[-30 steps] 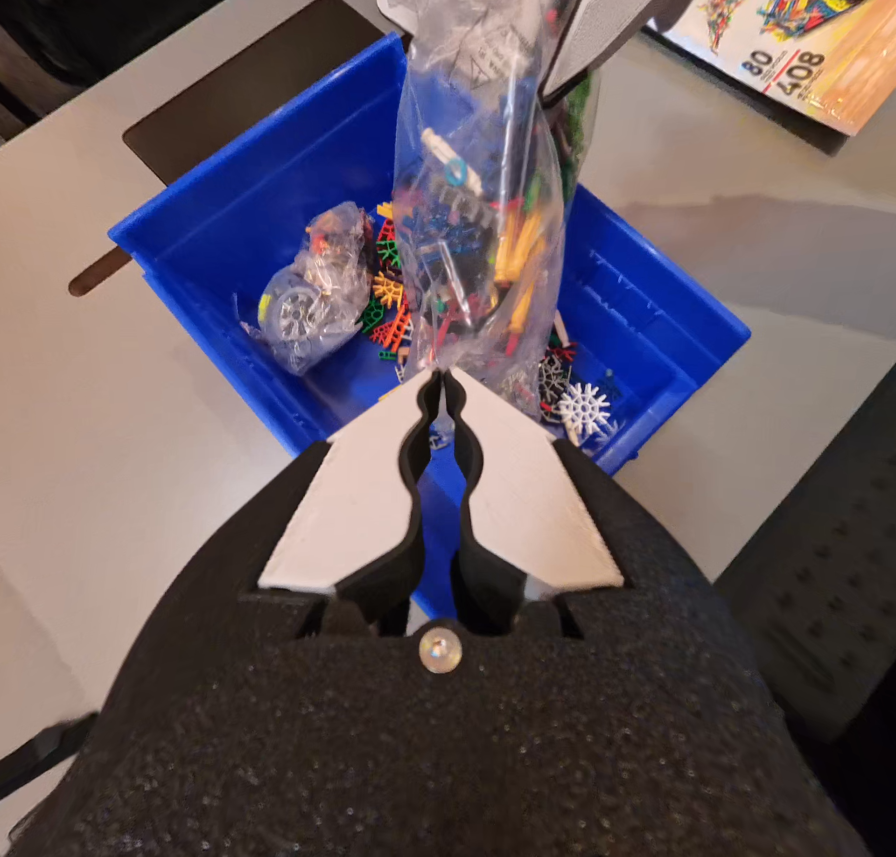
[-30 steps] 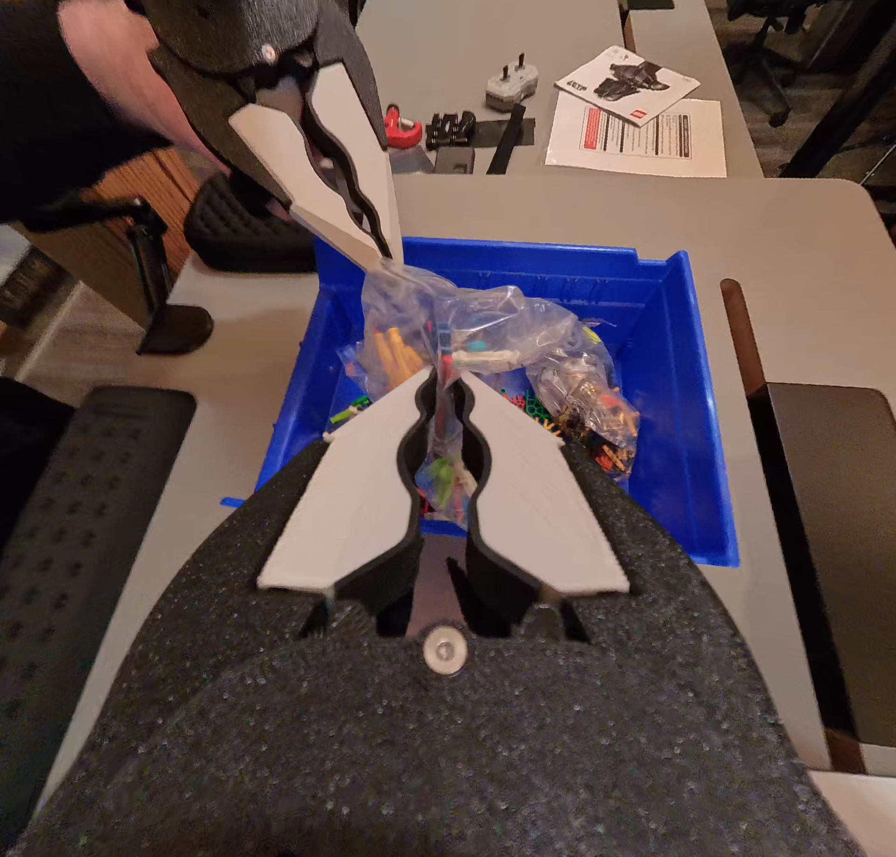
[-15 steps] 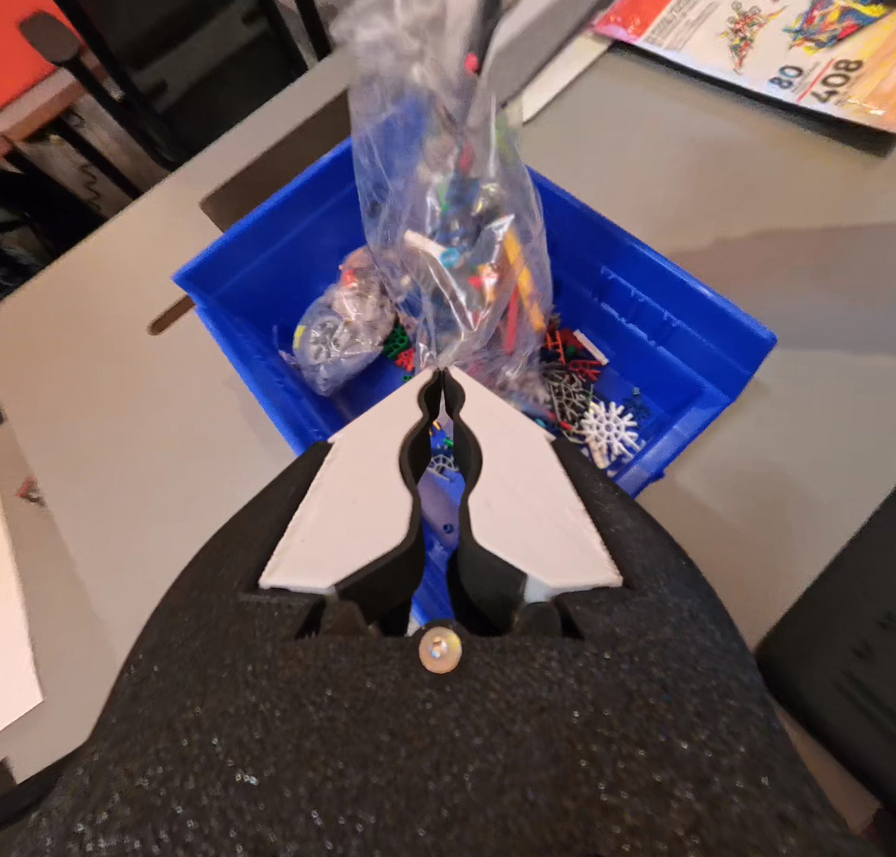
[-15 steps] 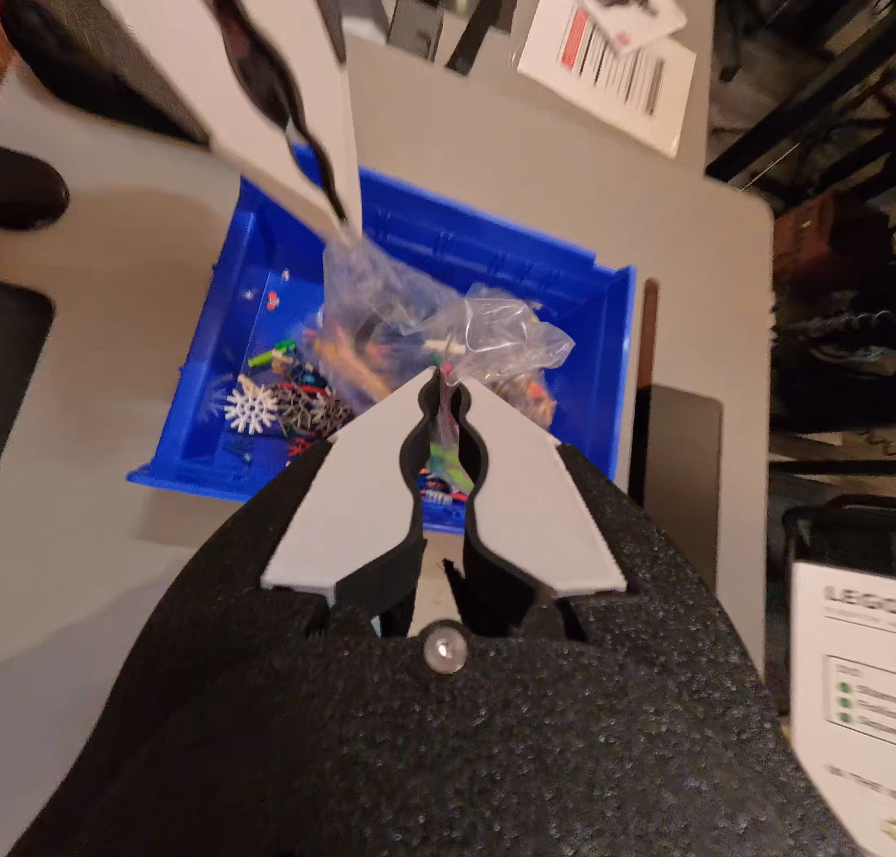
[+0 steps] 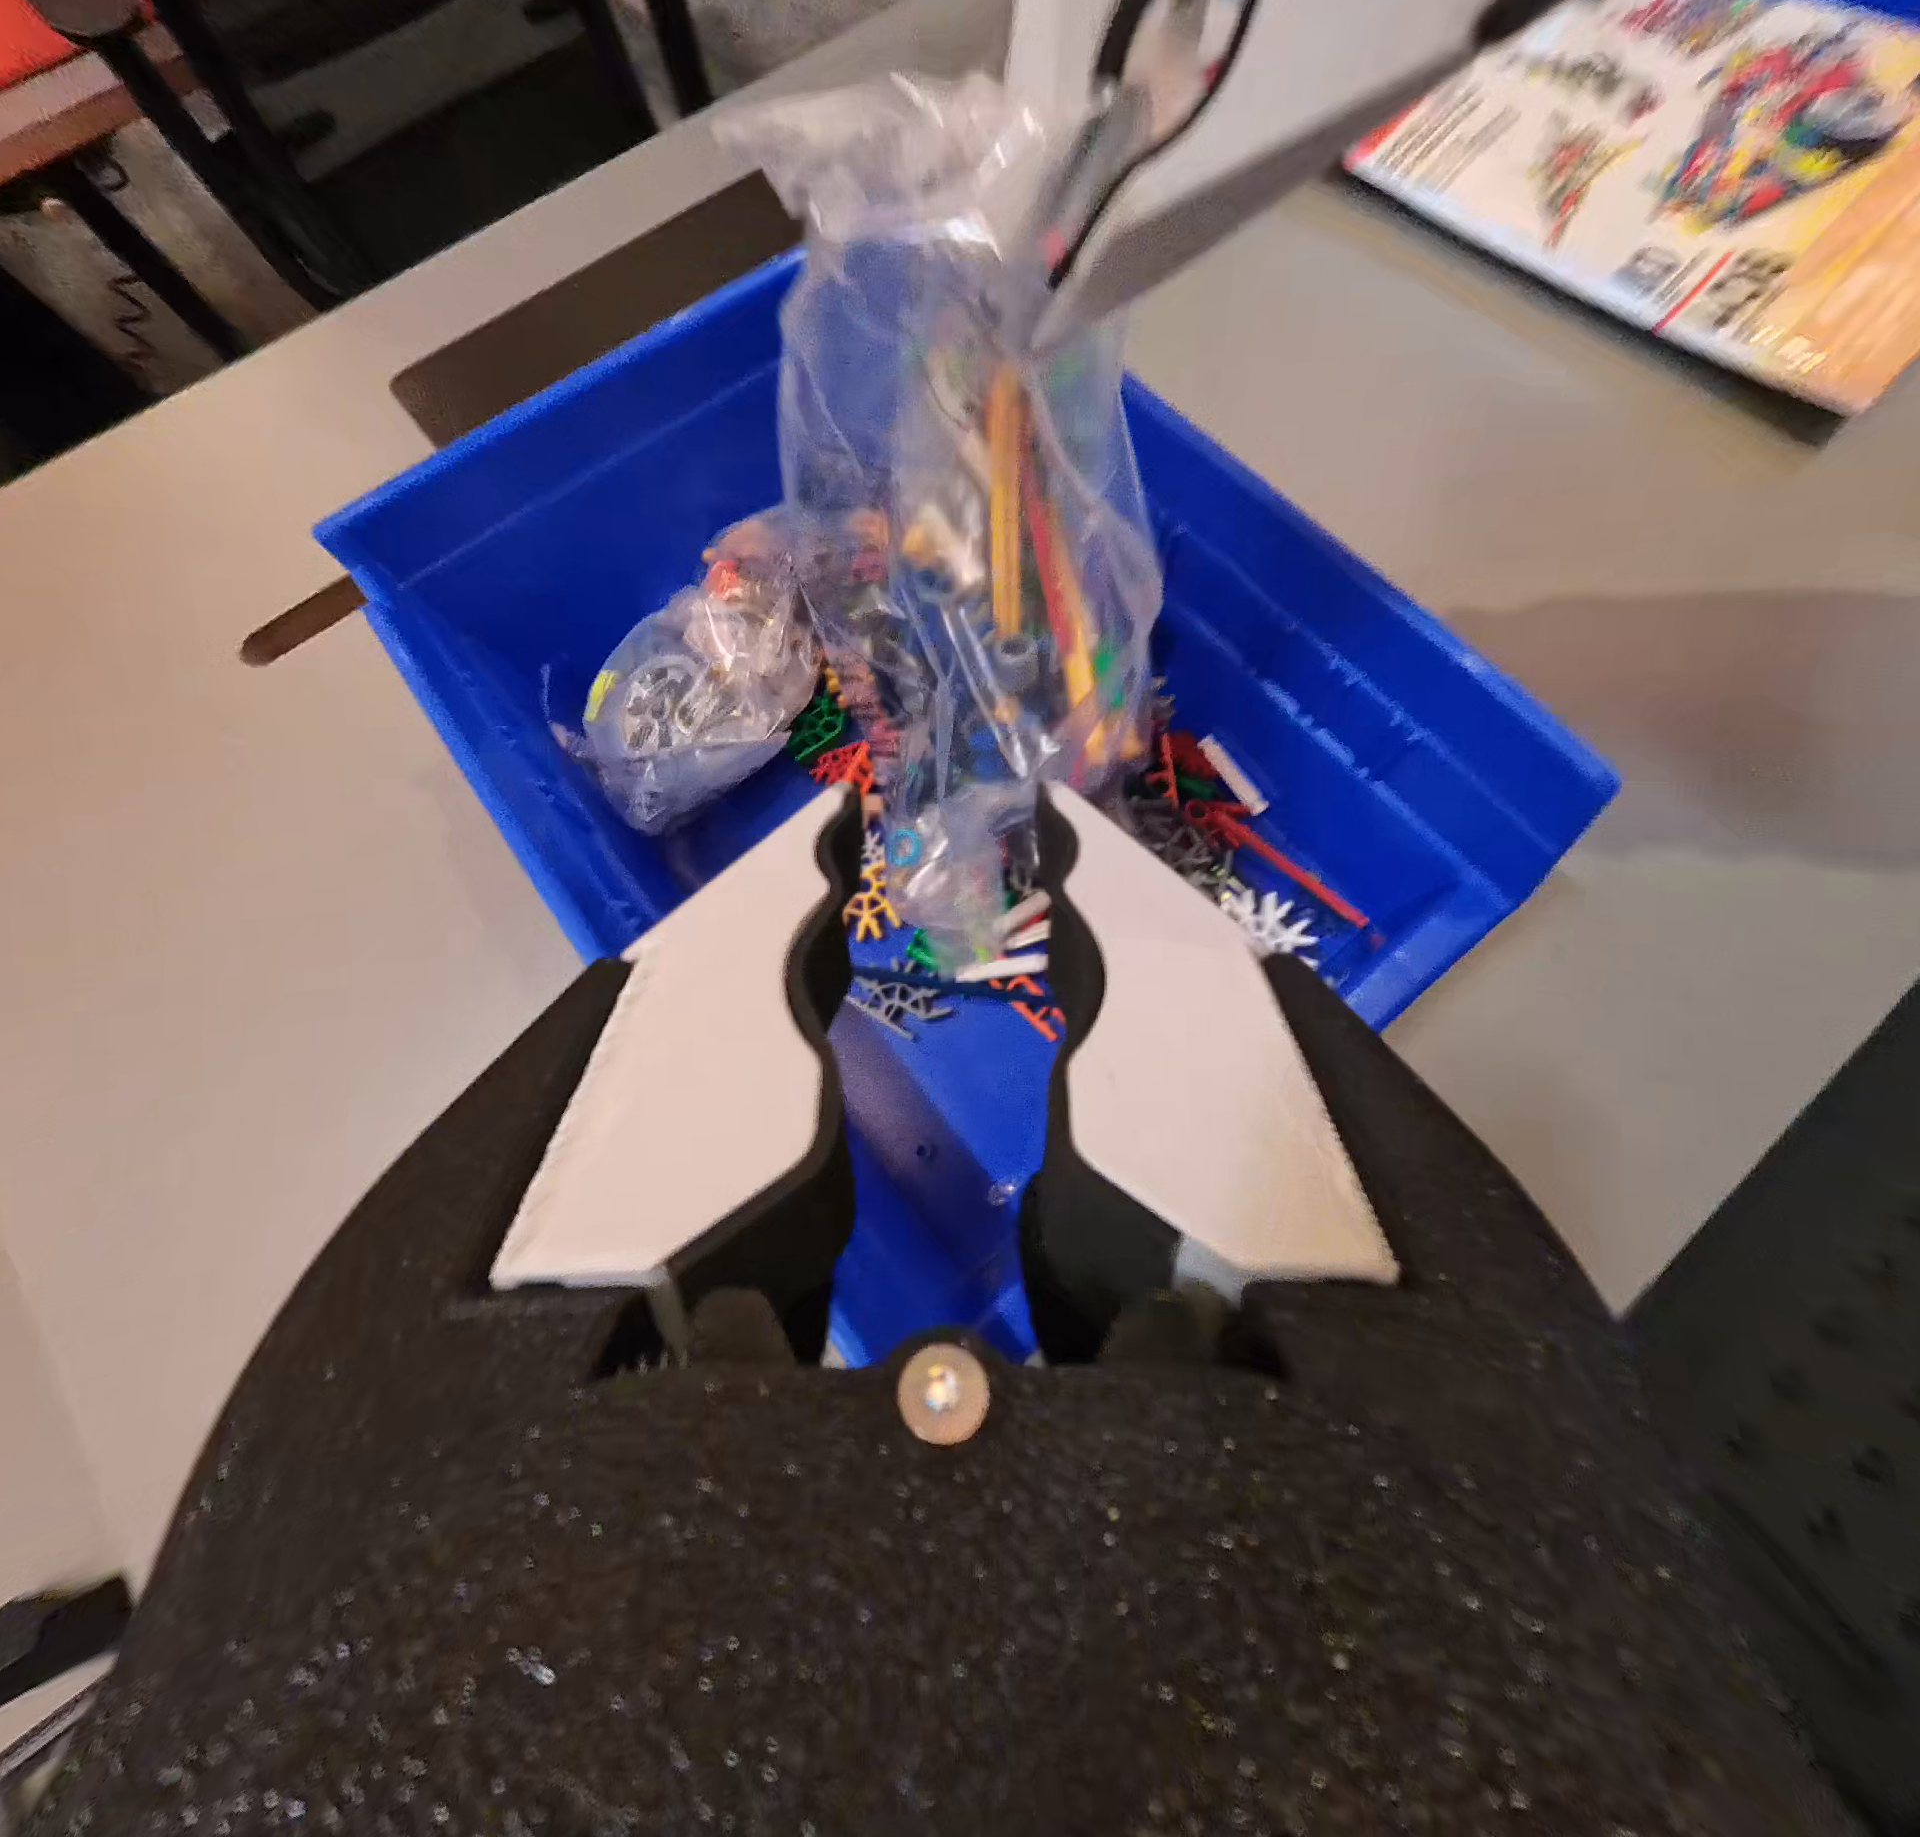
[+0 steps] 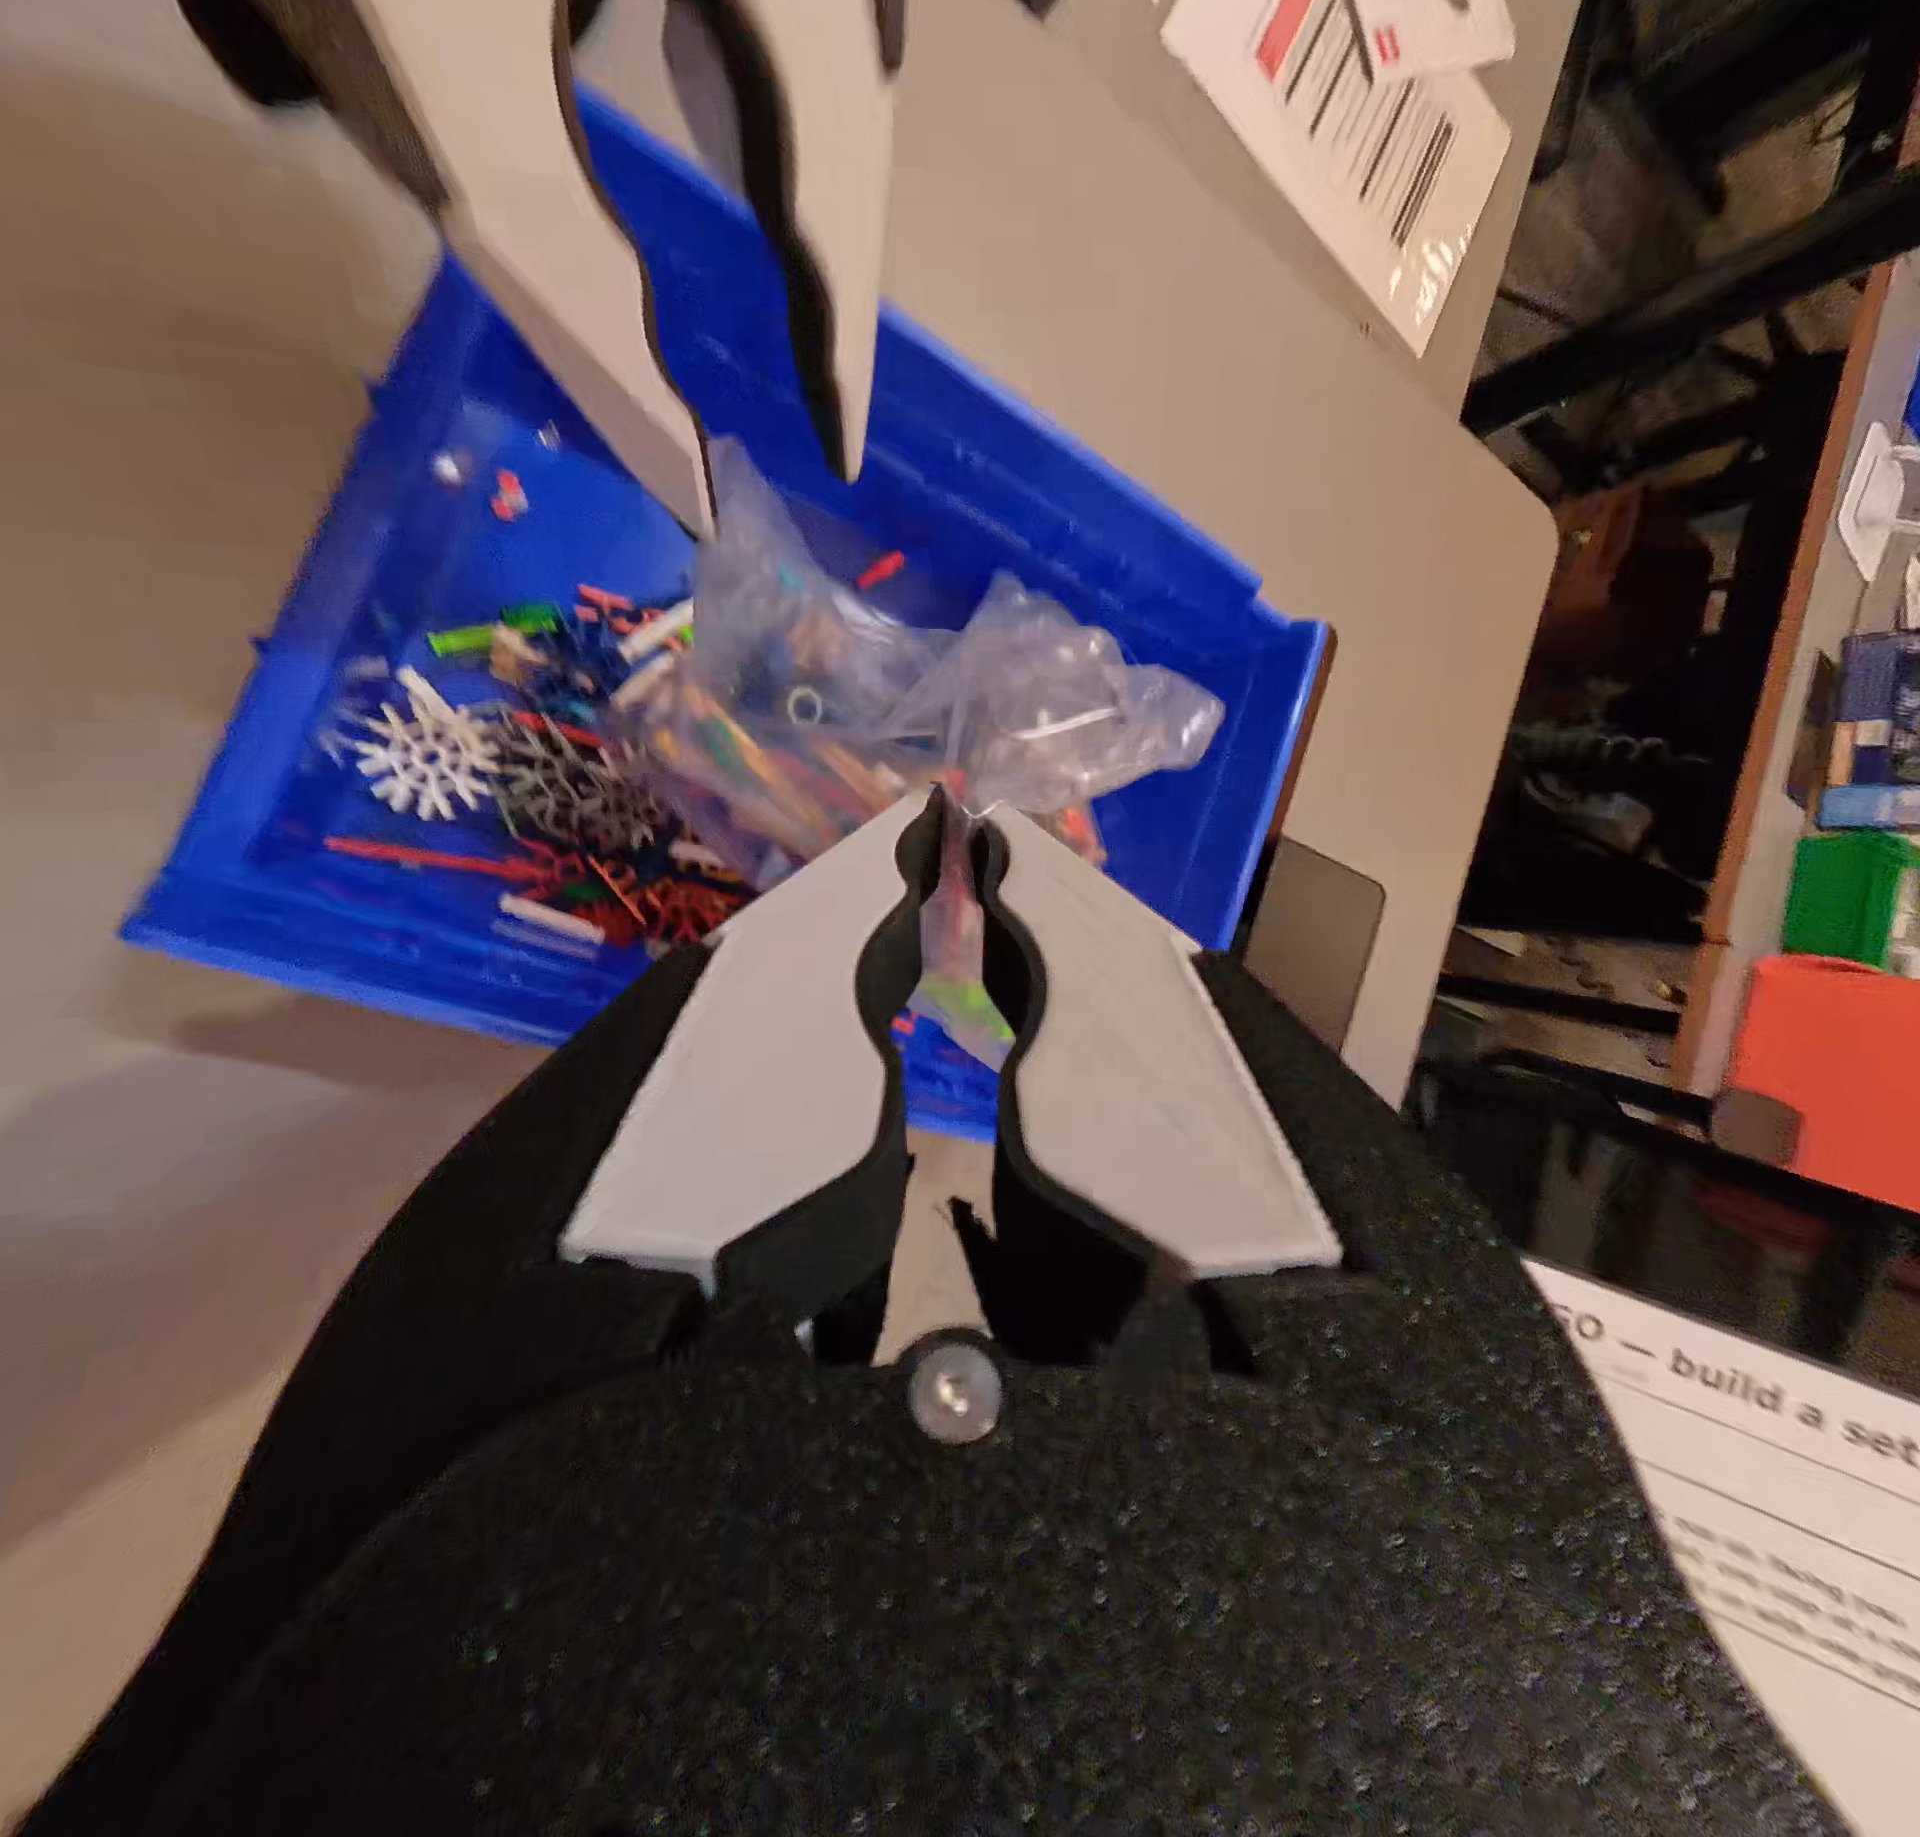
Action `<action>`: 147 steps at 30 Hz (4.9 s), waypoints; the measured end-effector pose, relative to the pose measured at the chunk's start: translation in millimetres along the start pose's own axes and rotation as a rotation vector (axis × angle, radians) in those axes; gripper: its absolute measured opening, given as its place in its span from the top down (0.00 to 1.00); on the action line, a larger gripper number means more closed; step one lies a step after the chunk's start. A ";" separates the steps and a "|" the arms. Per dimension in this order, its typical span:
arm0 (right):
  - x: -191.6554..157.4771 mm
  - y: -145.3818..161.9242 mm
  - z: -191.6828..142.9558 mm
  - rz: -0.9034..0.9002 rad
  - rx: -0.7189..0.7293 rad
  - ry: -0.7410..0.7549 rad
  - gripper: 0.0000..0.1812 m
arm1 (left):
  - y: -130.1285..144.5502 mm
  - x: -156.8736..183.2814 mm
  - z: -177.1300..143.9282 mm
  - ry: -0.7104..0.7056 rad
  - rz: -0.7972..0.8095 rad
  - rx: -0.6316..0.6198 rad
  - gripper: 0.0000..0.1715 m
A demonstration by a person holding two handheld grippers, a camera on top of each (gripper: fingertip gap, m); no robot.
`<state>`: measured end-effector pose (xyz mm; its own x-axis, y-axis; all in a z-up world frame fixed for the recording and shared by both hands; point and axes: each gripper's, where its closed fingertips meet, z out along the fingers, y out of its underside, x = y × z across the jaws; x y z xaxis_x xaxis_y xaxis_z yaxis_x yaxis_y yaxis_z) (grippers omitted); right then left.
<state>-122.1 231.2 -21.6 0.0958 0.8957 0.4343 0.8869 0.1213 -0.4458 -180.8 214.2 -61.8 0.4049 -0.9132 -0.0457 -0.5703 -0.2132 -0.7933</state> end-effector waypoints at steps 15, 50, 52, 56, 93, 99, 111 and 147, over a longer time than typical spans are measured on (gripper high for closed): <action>4.1 -17.8 -18.5 0.204 0.227 -0.002 0.94 | -38.8 12.3 22.2 0.193 0.002 0.029 1.00; 8.0 11.9 6.9 0.606 0.364 -0.080 1.00 | -60.4 -3.4 -0.6 0.127 -0.106 0.189 1.00; 3.0 23.1 21.9 0.615 0.304 -0.081 1.00 | -56.5 -8.9 3.5 0.101 -0.092 0.160 1.00; 6.8 16.5 11.0 0.664 0.387 -0.072 1.00 | -59.2 -13.1 0.9 0.116 -0.154 0.202 1.00; -14.5 31.7 32.0 0.642 0.259 -0.032 1.00 | -79.1 -3.9 18.1 -0.035 0.079 0.104 1.00; -13.8 21.1 20.5 0.657 0.350 -0.007 1.00 | -80.6 -2.3 16.2 -0.029 0.072 0.126 1.00; -26.7 44.8 19.4 0.796 0.318 -0.045 0.77 | -75.8 -17.1 18.9 0.008 -0.109 0.162 1.00; -18.5 13.4 23.7 1.049 0.708 -0.243 0.99 | -32.9 -21.1 7.9 0.103 -0.223 0.188 1.00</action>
<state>-122.6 226.4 -54.1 0.4469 0.7460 -0.4937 -0.0006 -0.5517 -0.8341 -165.0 243.2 -39.5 0.4250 -0.8836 0.1966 -0.3290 -0.3531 -0.8758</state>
